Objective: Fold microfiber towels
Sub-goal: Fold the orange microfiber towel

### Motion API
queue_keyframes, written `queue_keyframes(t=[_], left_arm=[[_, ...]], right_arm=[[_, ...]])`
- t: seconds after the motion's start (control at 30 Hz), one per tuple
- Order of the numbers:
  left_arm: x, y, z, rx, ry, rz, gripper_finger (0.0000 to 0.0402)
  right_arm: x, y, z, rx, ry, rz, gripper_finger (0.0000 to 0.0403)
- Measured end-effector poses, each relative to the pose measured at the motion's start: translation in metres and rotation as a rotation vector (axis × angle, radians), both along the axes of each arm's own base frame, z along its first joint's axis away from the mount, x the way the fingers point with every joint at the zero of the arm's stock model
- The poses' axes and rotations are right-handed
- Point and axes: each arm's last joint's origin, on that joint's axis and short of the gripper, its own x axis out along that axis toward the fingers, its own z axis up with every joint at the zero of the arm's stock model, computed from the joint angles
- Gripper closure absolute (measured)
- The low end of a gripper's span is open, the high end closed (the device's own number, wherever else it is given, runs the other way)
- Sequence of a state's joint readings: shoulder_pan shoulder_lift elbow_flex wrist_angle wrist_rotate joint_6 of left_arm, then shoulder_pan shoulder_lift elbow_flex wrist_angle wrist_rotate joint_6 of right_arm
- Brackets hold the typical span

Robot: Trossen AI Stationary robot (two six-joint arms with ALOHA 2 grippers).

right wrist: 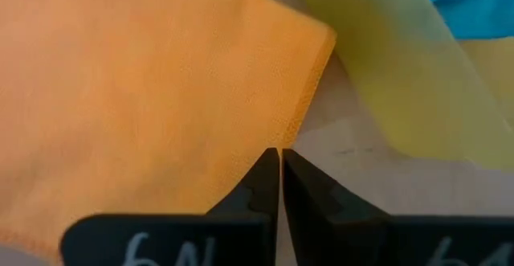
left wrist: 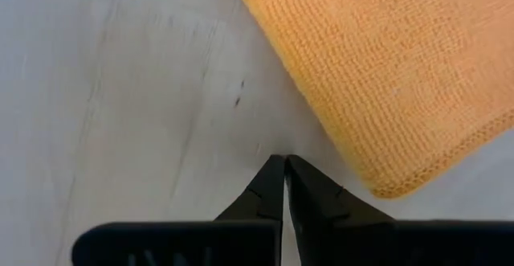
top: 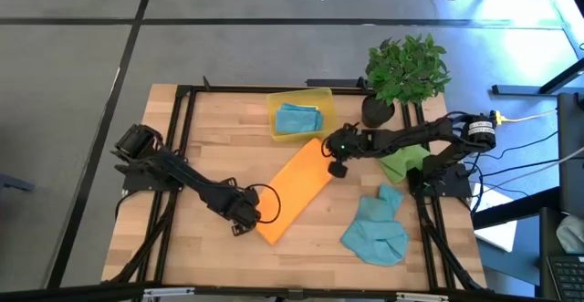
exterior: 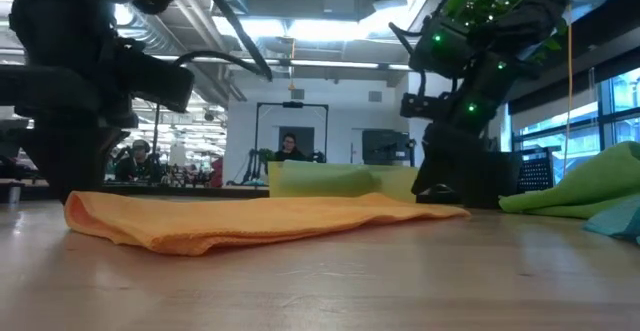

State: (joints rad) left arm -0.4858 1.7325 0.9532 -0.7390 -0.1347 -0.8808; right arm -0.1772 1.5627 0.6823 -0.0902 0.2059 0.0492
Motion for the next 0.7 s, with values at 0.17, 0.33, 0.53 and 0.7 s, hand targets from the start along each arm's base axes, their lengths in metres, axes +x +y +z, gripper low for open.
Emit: queue_keyframes(t=[0.17,0.33,0.53,0.7], left_arm=[[-0.004,-0.001,0.012,-0.014,0.145,0.018,0.0393],[0.005,-0.006,0.022,-0.030,0.076,-0.004,0.0393],[0.012,-0.012,0.024,0.000,-0.027,-0.016,0.0393],[0.012,-0.011,0.024,0.007,-0.016,-0.038,0.0393]], right_arm=[[-0.002,0.002,0.006,0.035,0.128,-0.004,0.0382],[0.003,0.026,0.019,0.076,0.186,0.051,0.0382],[0.003,0.057,0.019,0.182,0.187,0.148,0.0382],[0.002,0.070,0.017,0.241,0.181,0.156,0.0382]])
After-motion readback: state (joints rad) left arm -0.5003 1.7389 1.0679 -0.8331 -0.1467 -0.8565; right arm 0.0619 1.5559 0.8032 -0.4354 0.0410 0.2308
